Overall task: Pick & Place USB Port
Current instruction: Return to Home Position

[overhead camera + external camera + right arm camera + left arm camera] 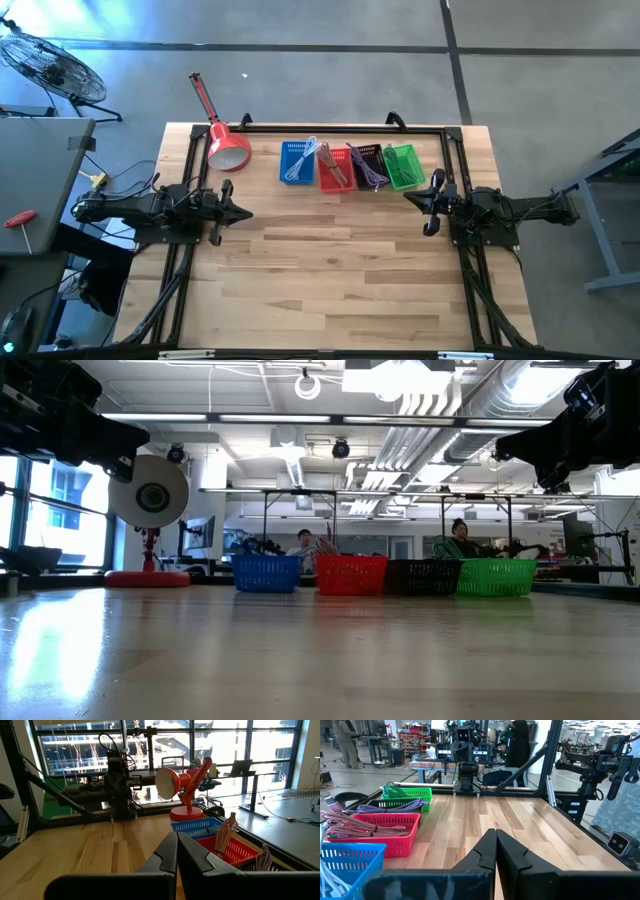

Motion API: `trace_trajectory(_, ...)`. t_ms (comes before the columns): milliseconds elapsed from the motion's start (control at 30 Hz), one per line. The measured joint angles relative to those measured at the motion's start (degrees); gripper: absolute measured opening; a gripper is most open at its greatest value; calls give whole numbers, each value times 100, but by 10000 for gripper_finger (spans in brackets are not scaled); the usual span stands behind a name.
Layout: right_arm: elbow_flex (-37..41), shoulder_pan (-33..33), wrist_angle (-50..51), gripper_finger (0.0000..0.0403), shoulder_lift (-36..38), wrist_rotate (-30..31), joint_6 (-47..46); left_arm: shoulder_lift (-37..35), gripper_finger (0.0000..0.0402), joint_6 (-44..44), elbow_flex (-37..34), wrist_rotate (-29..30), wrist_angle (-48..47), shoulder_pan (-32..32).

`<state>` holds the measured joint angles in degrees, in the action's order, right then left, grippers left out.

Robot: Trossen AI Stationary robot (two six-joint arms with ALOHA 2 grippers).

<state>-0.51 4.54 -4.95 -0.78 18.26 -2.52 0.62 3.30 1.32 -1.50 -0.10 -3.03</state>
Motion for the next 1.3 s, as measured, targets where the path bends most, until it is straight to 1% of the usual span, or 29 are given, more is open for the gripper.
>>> trace_trajectory(1300, 0, 0, 0, 1, -2, 0, 0, -1, 0, 0, 0, 1, 0, 1)
